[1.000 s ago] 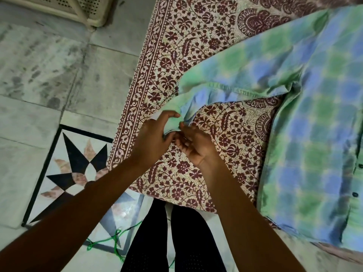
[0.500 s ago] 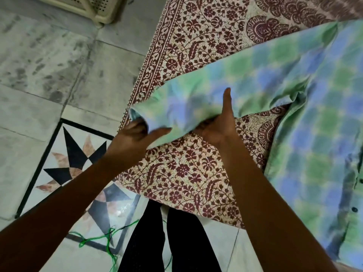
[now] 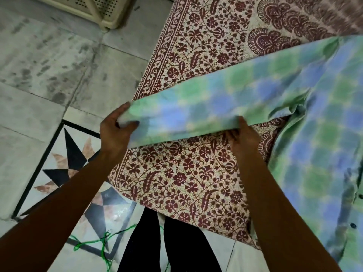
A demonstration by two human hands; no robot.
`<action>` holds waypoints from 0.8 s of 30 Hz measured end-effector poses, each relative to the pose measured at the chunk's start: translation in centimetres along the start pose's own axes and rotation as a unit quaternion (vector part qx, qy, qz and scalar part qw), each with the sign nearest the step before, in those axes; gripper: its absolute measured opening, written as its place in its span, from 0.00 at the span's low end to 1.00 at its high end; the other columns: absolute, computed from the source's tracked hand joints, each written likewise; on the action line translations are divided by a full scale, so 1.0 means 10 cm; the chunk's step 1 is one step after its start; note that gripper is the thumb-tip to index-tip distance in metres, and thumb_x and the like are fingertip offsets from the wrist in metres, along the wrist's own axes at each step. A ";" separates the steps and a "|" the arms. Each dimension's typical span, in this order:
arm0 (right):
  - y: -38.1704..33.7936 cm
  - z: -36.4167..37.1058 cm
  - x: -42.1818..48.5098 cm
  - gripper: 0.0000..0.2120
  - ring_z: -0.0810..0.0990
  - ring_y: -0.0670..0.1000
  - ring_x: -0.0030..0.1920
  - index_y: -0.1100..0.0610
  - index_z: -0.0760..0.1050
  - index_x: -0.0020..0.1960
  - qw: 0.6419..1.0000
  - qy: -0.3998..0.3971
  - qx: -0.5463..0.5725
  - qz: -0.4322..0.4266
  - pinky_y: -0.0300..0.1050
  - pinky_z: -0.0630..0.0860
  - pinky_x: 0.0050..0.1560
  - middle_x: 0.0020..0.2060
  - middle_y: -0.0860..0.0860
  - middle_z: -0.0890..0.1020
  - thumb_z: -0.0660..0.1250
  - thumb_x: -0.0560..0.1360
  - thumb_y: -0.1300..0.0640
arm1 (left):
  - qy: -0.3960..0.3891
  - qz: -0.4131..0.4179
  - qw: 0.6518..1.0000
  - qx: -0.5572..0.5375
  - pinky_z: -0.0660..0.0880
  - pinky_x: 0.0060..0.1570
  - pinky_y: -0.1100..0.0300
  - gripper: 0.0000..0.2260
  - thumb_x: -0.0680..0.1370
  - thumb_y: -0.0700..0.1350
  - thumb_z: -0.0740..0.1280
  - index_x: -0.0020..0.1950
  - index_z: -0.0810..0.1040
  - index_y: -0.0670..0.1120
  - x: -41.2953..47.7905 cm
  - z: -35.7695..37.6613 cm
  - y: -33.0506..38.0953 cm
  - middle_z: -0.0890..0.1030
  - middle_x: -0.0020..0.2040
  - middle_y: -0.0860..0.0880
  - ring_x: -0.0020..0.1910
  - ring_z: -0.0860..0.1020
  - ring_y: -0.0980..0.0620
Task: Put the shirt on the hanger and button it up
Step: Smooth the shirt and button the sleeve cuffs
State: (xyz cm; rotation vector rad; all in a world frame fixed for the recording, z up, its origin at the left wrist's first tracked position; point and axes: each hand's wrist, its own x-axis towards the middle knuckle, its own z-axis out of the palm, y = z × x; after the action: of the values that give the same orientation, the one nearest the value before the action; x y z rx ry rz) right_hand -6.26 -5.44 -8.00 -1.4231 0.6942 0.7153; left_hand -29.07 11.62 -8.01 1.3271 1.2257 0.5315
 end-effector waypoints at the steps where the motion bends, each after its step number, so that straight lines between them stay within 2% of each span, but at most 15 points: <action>1: -0.10 -0.04 0.08 0.03 0.81 0.54 0.42 0.61 0.72 0.46 1.000 0.019 0.014 -0.012 0.48 0.82 0.42 0.54 0.59 0.79 0.66 0.75 0.63 | 0.003 0.009 1.000 0.021 0.73 0.61 0.51 0.22 0.71 0.31 0.69 0.64 0.73 0.45 0.02 -0.03 -0.02 0.76 0.62 0.44 0.59 0.76 0.47; 3: -0.29 -0.09 0.22 0.03 0.81 0.53 0.38 0.61 0.71 0.44 0.999 0.024 -0.042 -0.018 0.46 0.82 0.35 0.50 0.58 0.80 0.65 0.75 0.65 | -0.012 0.007 0.997 0.075 0.72 0.61 0.55 0.23 0.72 0.33 0.70 0.66 0.72 0.44 0.07 -0.05 -0.09 0.75 0.63 0.46 0.61 0.74 0.50; 6: -0.50 -0.13 0.37 0.07 0.81 0.51 0.26 0.62 0.70 0.40 0.969 -0.001 -0.245 -0.020 0.48 0.82 0.31 0.43 0.60 0.81 0.67 0.74 0.64 | -0.007 -0.004 0.992 0.127 0.72 0.62 0.52 0.24 0.70 0.40 0.72 0.66 0.73 0.45 0.12 -0.01 -0.17 0.74 0.64 0.41 0.62 0.74 0.44; 7: -0.55 -0.14 0.39 0.09 0.80 0.50 0.24 0.62 0.71 0.38 0.935 0.003 -0.351 -0.048 0.49 0.82 0.34 0.42 0.61 0.82 0.69 0.73 0.61 | 0.016 0.005 0.984 0.176 0.71 0.63 0.49 0.25 0.68 0.46 0.69 0.66 0.74 0.46 0.12 0.02 -0.18 0.74 0.64 0.39 0.62 0.73 0.41; 8: -0.62 -0.14 0.39 0.13 0.80 0.50 0.24 0.62 0.73 0.36 0.878 0.007 -0.472 -0.084 0.50 0.82 0.38 0.40 0.60 0.83 0.70 0.73 0.55 | 0.048 0.022 0.966 0.253 0.68 0.65 0.45 0.27 0.68 0.51 0.66 0.66 0.73 0.48 0.12 0.07 -0.17 0.71 0.65 0.37 0.65 0.70 0.39; 10: -0.68 -0.15 0.30 0.22 0.81 0.53 0.31 0.61 0.76 0.37 0.731 0.039 -0.666 -0.147 0.46 0.78 0.41 0.36 0.56 0.83 0.67 0.72 0.41 | 0.096 0.096 0.894 0.428 0.49 0.70 0.40 0.26 0.72 0.54 0.60 0.70 0.67 0.50 0.06 0.19 -0.11 0.60 0.73 0.36 0.73 0.56 0.36; 12: -0.63 -0.11 0.19 0.29 0.80 0.55 0.39 0.62 0.77 0.44 0.633 0.106 -0.729 -0.240 0.42 0.70 0.39 0.39 0.55 0.81 0.59 0.73 0.34 | 0.052 0.218 0.829 0.513 0.36 0.70 0.42 0.24 0.79 0.53 0.52 0.74 0.58 0.49 0.01 0.36 0.01 0.48 0.77 0.41 0.75 0.44 0.39; 14: -0.49 0.04 0.09 0.27 0.77 0.54 0.44 0.60 0.76 0.50 0.616 0.091 -0.680 -0.387 0.43 0.69 0.41 0.44 0.56 0.80 0.56 0.76 0.36 | -0.033 0.276 0.792 0.544 0.31 0.69 0.45 0.25 0.80 0.55 0.44 0.76 0.50 0.48 0.06 0.56 0.04 0.43 0.76 0.45 0.75 0.39 0.45; 15: -0.39 0.12 0.11 0.26 0.77 0.56 0.53 0.58 0.74 0.57 0.613 0.037 -0.651 -0.445 0.46 0.71 0.49 0.53 0.58 0.79 0.56 0.76 0.37 | -0.062 0.274 0.784 0.554 0.32 0.70 0.45 0.27 0.80 0.57 0.42 0.76 0.47 0.48 0.09 0.64 0.03 0.43 0.76 0.45 0.75 0.39 0.46; 16: -0.28 0.19 0.14 0.29 0.71 0.59 0.64 0.57 0.69 0.65 0.591 -0.019 -0.658 -0.466 0.50 0.67 0.62 0.64 0.60 0.73 0.55 0.75 0.36 | -0.081 0.258 0.781 0.562 0.35 0.71 0.45 0.28 0.79 0.58 0.41 0.76 0.46 0.47 0.13 0.68 -0.03 0.43 0.77 0.45 0.75 0.39 0.46; 17: -0.20 0.21 0.22 0.34 0.59 0.61 0.73 0.54 0.61 0.72 0.556 -0.061 -0.693 -0.455 0.55 0.55 0.71 0.72 0.60 0.62 0.52 0.75 0.33 | -0.088 0.234 0.783 0.569 0.37 0.72 0.44 0.30 0.78 0.60 0.41 0.76 0.44 0.47 0.16 0.69 -0.10 0.44 0.77 0.45 0.75 0.39 0.46; 18: -0.15 0.19 0.32 0.38 0.47 0.62 0.76 0.52 0.51 0.76 0.523 -0.080 -0.732 -0.430 0.58 0.43 0.72 0.76 0.58 0.50 0.47 0.73 0.30 | -0.090 0.204 0.788 0.574 0.39 0.73 0.44 0.33 0.77 0.63 0.40 0.76 0.42 0.47 0.18 0.67 -0.17 0.43 0.77 0.45 0.75 0.39 0.46; 20: -0.11 0.04 0.54 0.41 0.36 0.61 0.74 0.47 0.38 0.76 0.490 -0.074 -0.773 -0.397 0.62 0.35 0.69 0.76 0.56 0.39 0.39 0.70 0.27 | -0.090 0.166 0.788 0.586 0.42 0.74 0.45 0.38 0.73 0.70 0.40 0.76 0.39 0.47 0.20 0.58 -0.30 0.40 0.77 0.46 0.75 0.38 0.47; 22: -0.14 -0.15 0.67 0.41 0.36 0.61 0.74 0.47 0.35 0.75 0.489 -0.044 -0.772 -0.403 0.62 0.35 0.69 0.76 0.56 0.38 0.40 0.70 0.26 | -0.096 0.160 0.784 0.591 0.43 0.74 0.46 0.43 0.70 0.73 0.41 0.75 0.37 0.48 0.24 0.55 -0.33 0.39 0.77 0.46 0.75 0.38 0.48; 24: -0.22 -0.30 0.72 0.42 0.39 0.63 0.74 0.49 0.37 0.76 0.516 0.004 -0.755 -0.403 0.63 0.36 0.69 0.76 0.58 0.41 0.42 0.70 0.27 | -0.091 0.162 0.781 0.597 0.40 0.74 0.46 0.45 0.69 0.75 0.43 0.75 0.36 0.47 0.23 0.57 -0.28 0.39 0.77 0.45 0.75 0.38 0.47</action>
State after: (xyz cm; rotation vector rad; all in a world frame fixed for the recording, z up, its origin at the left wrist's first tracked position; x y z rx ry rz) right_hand -0.09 -8.30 -12.46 -2.9637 -1.0430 0.4107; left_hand -24.20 10.41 -12.57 2.6202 1.1656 -0.2684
